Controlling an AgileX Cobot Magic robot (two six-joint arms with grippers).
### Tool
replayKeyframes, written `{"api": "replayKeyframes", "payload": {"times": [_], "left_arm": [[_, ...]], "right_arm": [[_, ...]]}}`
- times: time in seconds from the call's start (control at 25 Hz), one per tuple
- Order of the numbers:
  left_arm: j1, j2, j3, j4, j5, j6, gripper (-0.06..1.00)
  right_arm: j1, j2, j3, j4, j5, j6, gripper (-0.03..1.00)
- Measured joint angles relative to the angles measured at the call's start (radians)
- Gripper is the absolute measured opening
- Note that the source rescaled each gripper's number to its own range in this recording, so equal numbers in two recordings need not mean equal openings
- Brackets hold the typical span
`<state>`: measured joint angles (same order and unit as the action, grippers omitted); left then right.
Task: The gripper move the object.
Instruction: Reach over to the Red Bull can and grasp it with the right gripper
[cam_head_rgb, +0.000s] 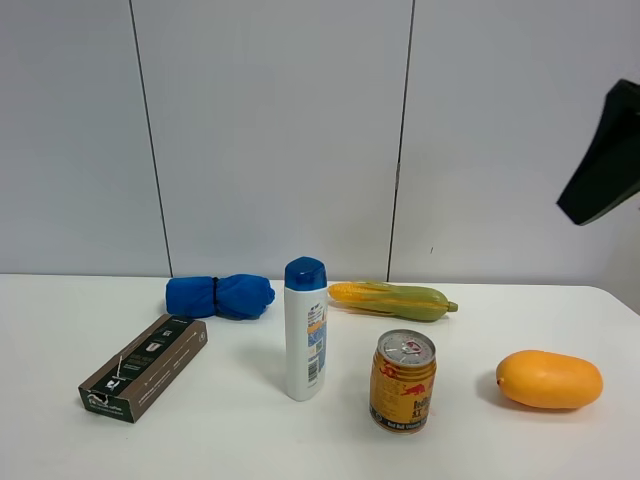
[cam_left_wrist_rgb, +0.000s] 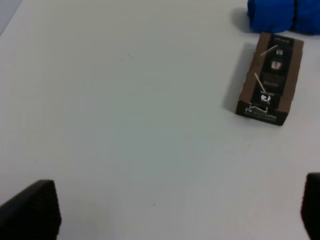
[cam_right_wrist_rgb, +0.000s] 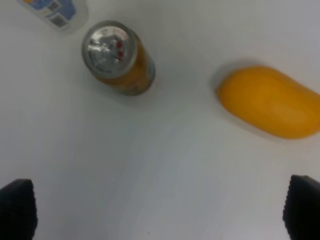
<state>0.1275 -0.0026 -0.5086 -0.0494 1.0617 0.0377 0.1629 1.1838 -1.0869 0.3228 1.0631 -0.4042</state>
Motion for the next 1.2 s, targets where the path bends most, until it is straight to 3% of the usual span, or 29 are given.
{"api": "replayKeyframes", "payload": {"times": [0.2,0.56,1.2], "left_arm": [[0.0,0.0,0.0,0.0,0.0,0.0,1.0],[0.0,0.0,0.0,0.0,0.0,0.0,1.0],[0.0,0.0,0.0,0.0,0.0,0.0,1.0]], "right_arm": [[0.149,0.092,-0.006,-0.036,-0.067,-0.002,1.0],[0.3,0.209,-0.006,-0.172,-0.205,-0.003,1.0],[0.35,0.272,-0.006,-0.207,-0.278,0.05,1.0]]}}
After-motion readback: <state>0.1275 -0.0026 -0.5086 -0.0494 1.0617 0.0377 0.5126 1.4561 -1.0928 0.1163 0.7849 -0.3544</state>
